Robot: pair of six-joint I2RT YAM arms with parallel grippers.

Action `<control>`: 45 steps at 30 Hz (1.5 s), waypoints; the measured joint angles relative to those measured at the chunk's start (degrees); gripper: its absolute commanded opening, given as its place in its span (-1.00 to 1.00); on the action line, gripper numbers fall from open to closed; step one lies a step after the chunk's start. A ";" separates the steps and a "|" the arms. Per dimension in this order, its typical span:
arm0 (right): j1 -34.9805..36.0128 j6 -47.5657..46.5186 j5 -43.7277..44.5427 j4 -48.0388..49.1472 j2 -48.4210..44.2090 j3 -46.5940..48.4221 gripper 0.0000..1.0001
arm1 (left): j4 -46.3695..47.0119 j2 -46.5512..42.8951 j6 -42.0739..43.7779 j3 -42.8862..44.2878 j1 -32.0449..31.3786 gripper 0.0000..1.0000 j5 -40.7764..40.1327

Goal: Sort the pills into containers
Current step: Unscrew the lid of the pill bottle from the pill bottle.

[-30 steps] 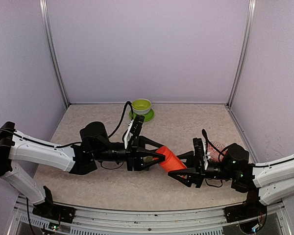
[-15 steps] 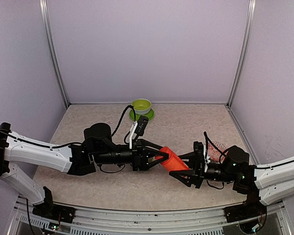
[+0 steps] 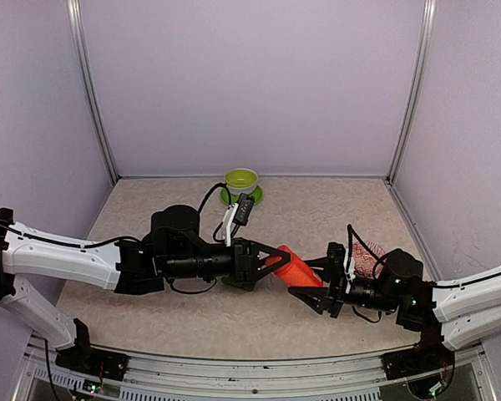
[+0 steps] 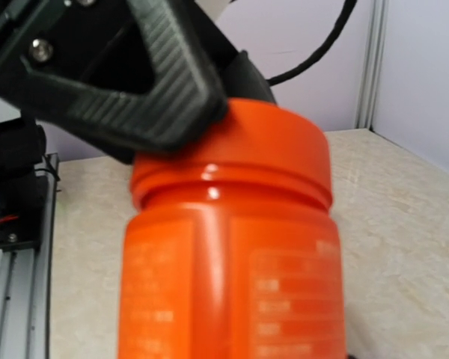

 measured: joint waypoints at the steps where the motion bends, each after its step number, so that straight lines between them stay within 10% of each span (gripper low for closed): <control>1: 0.00 -0.44 0.22 -0.09 -0.04 0.00 -0.70 | -0.35 0.00 -0.39 0.15 -0.11 -0.03 -0.42; 12: 0.00 -1.92 -1.97 -0.55 -0.33 -0.04 -0.71 | -0.02 -0.39 0.04 0.20 0.13 0.97 -3.52; 45: 0.98 10.54 -7.56 12.50 11.80 2.03 -0.71 | 19.65 0.09 13.42 -7.76 -0.02 0.68 8.46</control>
